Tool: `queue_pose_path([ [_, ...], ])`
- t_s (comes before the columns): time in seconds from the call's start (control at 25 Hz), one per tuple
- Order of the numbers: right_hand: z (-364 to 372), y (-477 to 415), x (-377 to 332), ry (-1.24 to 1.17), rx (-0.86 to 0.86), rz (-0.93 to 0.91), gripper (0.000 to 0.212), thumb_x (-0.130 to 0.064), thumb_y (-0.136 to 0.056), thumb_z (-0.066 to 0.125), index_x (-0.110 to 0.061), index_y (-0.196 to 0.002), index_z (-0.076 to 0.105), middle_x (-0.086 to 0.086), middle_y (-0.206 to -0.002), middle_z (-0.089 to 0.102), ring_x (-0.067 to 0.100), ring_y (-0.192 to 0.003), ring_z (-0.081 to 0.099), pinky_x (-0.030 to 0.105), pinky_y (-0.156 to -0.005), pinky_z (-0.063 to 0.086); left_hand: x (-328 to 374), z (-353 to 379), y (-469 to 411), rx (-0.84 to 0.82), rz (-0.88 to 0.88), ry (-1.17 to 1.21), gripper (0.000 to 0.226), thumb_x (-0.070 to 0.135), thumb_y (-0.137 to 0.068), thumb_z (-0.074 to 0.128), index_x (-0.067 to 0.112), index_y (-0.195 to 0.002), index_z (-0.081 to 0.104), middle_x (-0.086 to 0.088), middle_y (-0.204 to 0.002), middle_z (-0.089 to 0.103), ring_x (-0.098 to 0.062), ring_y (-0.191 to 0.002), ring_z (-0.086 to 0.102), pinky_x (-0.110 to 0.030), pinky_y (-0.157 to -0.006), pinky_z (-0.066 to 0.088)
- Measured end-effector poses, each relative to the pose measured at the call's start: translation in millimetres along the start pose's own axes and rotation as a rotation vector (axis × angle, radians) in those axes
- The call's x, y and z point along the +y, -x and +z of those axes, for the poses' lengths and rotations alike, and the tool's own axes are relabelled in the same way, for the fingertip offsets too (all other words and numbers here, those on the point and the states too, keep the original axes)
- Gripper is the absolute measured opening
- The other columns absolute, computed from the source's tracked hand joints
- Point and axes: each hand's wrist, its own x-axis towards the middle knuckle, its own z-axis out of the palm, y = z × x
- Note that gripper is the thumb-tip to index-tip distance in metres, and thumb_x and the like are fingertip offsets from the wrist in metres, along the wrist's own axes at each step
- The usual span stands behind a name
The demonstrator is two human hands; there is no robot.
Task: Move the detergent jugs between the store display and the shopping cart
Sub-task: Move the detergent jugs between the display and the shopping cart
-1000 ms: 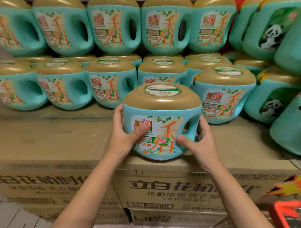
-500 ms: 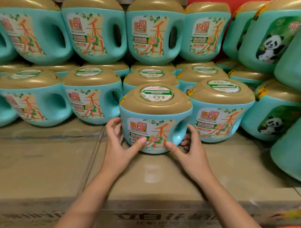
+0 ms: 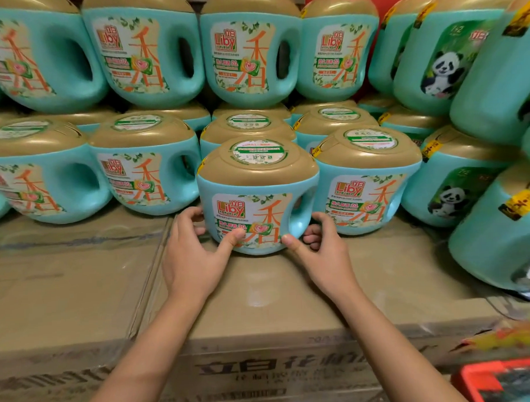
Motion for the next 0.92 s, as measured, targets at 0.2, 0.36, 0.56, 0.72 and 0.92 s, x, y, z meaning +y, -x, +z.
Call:
queue_pose_path([
  [0.2,-24.4,44.1,-11.5,-0.289,0.237,-0.033,0.013,-0.012,-0.091,0.064,-0.023,-0.097,0.063,-0.007,-0.079,0.066,0.000,-0.068,0.059,0.017,-0.068,0.047,7.6,-13.5,32.2,-0.107,-0.087,0.461,0.016,0.010,-0.088,0.067,0.022,-0.088,0.058,0.003,-0.085,0.063,-0.012,-0.075,0.061,-0.027,-0.069,0.054],
  [0.36,-75.3,140.0,-0.7,-0.458,0.392,-0.064,0.011,-0.014,-0.089,0.061,-0.022,-0.087,0.068,0.002,-0.072,0.070,0.008,-0.062,0.062,0.017,-0.061,0.051,24.7,-30.2,104.8,-0.377,-0.154,0.766,0.019,-0.001,-0.087,0.062,0.017,-0.089,0.065,-0.002,-0.079,0.072,-0.004,-0.071,0.067,-0.010,-0.062,0.050],
  [0.56,-155.8,260.1,54.7,-0.400,0.500,0.158,0.020,0.004,-0.092,0.055,-0.011,-0.086,0.067,0.007,-0.069,0.069,0.010,-0.059,0.060,0.015,-0.058,0.050,60.8,-13.4,222.6,-0.554,-0.257,0.764,0.019,-0.004,-0.088,0.060,0.014,-0.086,0.067,-0.005,-0.077,0.070,-0.005,-0.068,0.064,-0.011,-0.062,0.049],
  [0.72,-230.7,364.4,90.7,-0.351,0.594,0.300,0.017,0.004,-0.091,0.056,-0.008,-0.084,0.067,0.004,-0.065,0.068,0.008,-0.056,0.058,0.013,-0.055,0.047,88.6,6.7,323.9,-0.833,-0.243,0.663,0.016,-0.001,-0.088,0.063,0.014,-0.086,0.069,-0.018,-0.083,0.068,-0.011,-0.071,0.063,-0.016,-0.067,0.051],
  [0.92,-337.6,485.2,107.7,-0.291,0.735,0.449,0.018,0.007,-0.089,0.057,-0.007,-0.084,0.067,0.003,-0.063,0.066,0.007,-0.056,0.059,0.014,-0.055,0.047,139.8,29.9,456.0,-0.983,-0.298,0.650,0.020,-0.005,-0.089,0.060,0.013,-0.085,0.068,-0.012,-0.078,0.067,0.000,-0.062,0.061,-0.010,-0.055,0.048],
])
